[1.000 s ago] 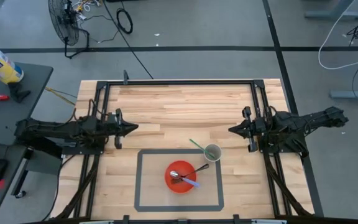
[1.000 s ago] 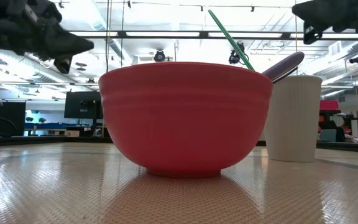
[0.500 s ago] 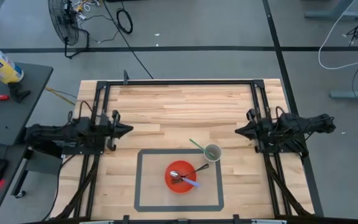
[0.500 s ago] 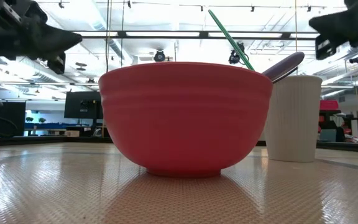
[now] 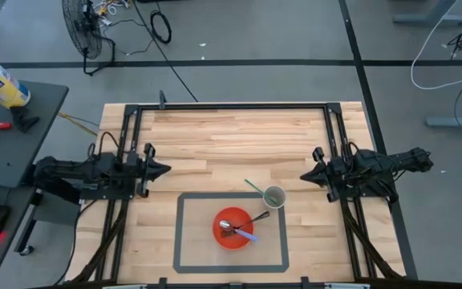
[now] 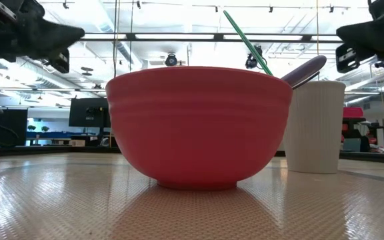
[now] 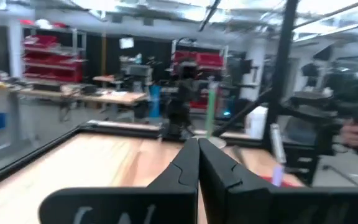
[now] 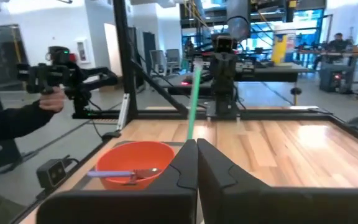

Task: Pick & Place Utensil
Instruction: Return to Home Position

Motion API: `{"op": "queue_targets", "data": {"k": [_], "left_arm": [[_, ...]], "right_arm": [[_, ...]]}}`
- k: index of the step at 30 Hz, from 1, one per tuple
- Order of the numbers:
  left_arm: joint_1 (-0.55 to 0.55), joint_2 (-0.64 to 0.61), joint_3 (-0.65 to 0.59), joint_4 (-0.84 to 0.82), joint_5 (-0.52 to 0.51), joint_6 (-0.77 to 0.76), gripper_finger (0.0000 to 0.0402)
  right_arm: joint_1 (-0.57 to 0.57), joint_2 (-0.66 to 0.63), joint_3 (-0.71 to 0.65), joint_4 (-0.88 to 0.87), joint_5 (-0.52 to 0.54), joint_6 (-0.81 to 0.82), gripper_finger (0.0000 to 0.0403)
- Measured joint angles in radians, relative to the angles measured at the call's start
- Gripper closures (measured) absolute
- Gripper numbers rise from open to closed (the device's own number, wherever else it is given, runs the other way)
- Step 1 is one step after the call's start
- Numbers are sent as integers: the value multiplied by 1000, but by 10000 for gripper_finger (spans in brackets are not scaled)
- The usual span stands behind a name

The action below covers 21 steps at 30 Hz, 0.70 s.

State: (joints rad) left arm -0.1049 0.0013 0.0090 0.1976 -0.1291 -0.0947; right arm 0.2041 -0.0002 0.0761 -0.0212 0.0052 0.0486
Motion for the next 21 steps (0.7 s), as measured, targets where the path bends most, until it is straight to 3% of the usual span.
{"op": "queue_targets", "data": {"k": [6,11,14,19,21], "left_arm": [[0,1,0,-125,-50,-24,391],[0,0,0,-99,-54,-37,397],[0,1,0,-90,-66,-28,398],[0,4,0,-91,-80,-25,385],[0,4,0,-91,-81,-24,383]], "right_arm": [[-11,0,0,-23,-18,23,401],[-14,0,-47,70,-30,22,401],[-29,5,-63,38,-11,58,401],[-99,0,-61,84,-219,73,401],[-136,0,-61,83,-200,55,401]]}}
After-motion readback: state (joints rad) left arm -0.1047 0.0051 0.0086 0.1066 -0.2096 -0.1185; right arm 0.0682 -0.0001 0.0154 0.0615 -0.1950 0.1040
